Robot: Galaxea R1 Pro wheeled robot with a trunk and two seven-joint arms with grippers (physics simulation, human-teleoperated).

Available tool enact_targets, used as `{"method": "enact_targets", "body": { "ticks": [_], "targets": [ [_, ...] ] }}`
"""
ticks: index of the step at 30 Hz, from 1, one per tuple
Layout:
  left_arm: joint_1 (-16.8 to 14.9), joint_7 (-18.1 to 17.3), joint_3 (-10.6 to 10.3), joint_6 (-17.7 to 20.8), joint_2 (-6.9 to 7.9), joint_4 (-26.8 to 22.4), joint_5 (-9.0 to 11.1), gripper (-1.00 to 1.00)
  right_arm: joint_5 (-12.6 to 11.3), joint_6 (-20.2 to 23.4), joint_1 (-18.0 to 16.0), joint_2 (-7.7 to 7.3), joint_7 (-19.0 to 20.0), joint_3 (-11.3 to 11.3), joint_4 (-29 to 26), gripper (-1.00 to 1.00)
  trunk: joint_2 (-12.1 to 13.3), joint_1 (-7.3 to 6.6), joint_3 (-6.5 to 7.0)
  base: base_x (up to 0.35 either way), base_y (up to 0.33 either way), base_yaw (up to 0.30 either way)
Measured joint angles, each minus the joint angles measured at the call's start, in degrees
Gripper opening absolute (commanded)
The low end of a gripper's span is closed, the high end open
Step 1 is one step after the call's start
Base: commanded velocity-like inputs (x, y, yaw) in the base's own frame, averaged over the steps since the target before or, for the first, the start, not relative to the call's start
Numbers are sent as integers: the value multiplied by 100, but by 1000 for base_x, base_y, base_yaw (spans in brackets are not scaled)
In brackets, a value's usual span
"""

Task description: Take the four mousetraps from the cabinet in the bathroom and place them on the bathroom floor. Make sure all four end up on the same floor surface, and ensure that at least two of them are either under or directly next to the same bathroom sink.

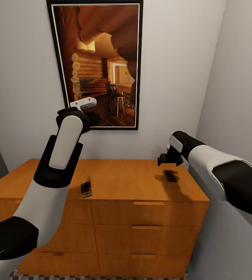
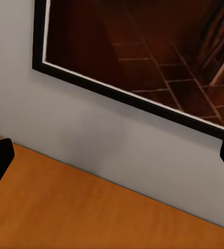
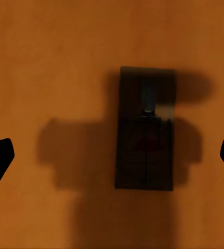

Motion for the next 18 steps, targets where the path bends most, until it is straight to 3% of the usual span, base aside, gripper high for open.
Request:
{"method": "enact_targets", "body": {
  "ticks": [10, 18],
  "targets": [
    [0, 0, -1, 3, 0, 0, 0, 100, -2, -4, -11, -81, -3, -7, -93, 100, -401, 220, -180, 0, 0, 0],
    [0, 0, -1, 5, 2, 0, 0, 100, 0, -4, -24, -130, -3, -10, -165, 100, -482, 264, -216, 0, 0, 0]
  ]
}}
